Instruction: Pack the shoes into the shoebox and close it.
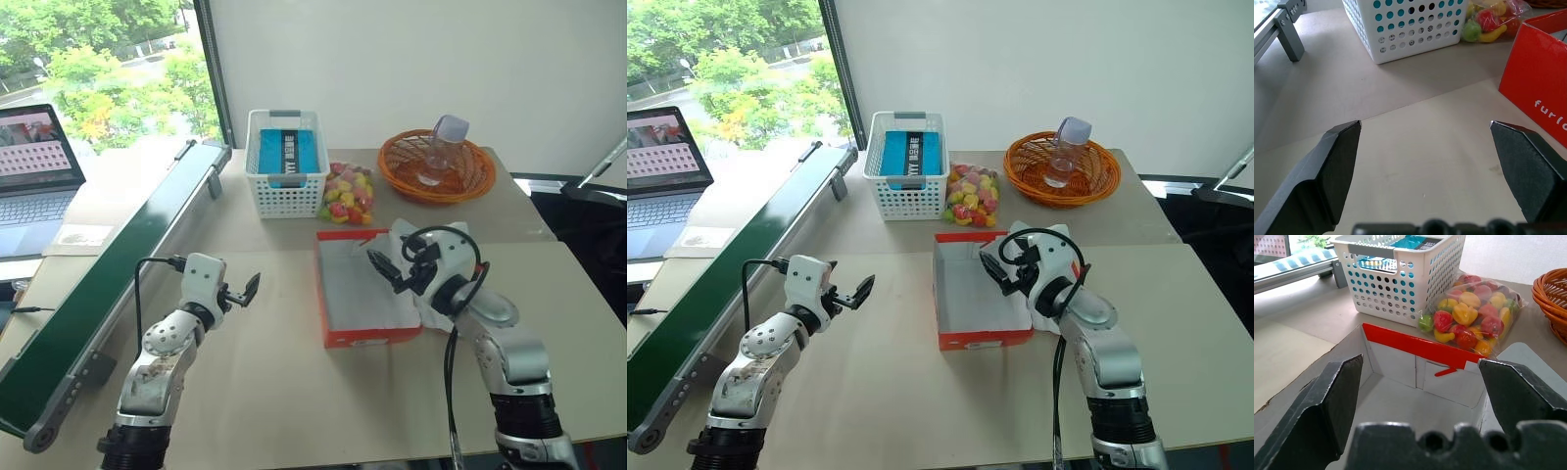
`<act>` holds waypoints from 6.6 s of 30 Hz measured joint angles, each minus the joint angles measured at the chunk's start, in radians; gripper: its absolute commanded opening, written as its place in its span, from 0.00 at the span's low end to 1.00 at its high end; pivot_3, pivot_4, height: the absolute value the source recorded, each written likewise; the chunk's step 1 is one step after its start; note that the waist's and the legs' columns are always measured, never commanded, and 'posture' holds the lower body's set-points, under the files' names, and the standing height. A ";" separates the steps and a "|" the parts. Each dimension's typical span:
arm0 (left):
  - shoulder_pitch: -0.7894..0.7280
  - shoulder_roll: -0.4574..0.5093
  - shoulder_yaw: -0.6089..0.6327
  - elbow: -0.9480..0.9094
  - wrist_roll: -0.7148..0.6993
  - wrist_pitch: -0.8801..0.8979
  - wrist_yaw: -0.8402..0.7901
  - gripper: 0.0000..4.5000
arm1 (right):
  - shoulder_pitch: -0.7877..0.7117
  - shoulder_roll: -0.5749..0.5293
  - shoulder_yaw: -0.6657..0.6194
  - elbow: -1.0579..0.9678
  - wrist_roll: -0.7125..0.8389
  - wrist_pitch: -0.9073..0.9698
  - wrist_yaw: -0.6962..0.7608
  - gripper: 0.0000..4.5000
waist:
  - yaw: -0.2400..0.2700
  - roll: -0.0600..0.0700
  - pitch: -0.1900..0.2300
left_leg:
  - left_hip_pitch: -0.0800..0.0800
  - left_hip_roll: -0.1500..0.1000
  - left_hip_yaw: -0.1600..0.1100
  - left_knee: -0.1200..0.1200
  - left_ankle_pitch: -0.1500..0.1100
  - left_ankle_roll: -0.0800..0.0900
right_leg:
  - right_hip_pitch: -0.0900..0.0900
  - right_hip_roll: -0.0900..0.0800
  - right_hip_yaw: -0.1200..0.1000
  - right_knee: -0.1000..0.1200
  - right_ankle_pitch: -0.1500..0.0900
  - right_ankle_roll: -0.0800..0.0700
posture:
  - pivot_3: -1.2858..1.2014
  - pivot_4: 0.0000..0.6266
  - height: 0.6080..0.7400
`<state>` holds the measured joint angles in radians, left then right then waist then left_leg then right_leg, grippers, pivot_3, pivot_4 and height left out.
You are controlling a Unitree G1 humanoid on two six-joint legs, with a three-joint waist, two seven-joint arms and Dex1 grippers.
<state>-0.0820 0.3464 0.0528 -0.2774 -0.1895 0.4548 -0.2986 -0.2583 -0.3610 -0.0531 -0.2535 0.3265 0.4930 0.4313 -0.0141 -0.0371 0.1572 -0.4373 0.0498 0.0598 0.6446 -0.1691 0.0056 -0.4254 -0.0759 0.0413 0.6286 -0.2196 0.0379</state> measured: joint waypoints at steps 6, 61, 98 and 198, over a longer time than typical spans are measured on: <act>-0.038 -0.017 0.002 0.000 -0.006 -0.015 -0.006 1.00 | -0.003 0.000 -0.002 0.017 -0.012 -0.011 -0.011 0.99 | 0.001 0.000 0.000 | 0.000 0.000 0.000 0.000 0.000 0.000 | 0.000 0.000 0.000 0.000 0.000 -0.001 | 0.52 0.24 1.00; -0.432 0.318 0.296 0.611 -0.039 -0.059 -0.110 1.00 | -0.372 0.023 0.181 0.258 -0.069 -0.046 0.303 0.99 | 0.000 -0.002 0.001 | -0.004 0.001 0.000 -0.004 -0.002 -0.001 | -0.006 0.000 -0.004 0.001 0.001 0.001 | 0.52 0.24 1.00; -0.673 0.309 0.157 0.838 0.010 -0.011 -0.323 0.60 | -0.355 -0.058 0.150 0.194 -0.078 0.001 0.198 1.00 | 0.028 -0.009 0.005 | -0.008 0.001 -0.003 -0.001 -0.001 -0.001 | -0.004 0.000 -0.008 0.001 0.001 0.002 | 0.52 0.24 1.00; -0.510 0.229 -0.223 0.079 -0.144 0.317 -0.456 1.00 | -0.680 -0.257 0.273 0.309 0.089 0.945 0.054 0.99 | 0.001 0.005 0.013 | -0.015 -0.001 -0.002 0.002 -0.001 0.001 | -0.013 0.001 -0.002 0.003 0.002 0.006 | 0.52 0.24 1.00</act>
<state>-0.5925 0.5750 -0.1704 -0.1987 -0.3337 0.7718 -0.7545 -0.9383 -0.6183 0.2204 0.0552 0.4151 1.4378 0.4849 -0.0126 -0.0316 0.1702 -0.4528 0.0485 0.0574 0.6469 -0.1702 0.0064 -0.4382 -0.0752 0.0398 0.6315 -0.2172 0.0434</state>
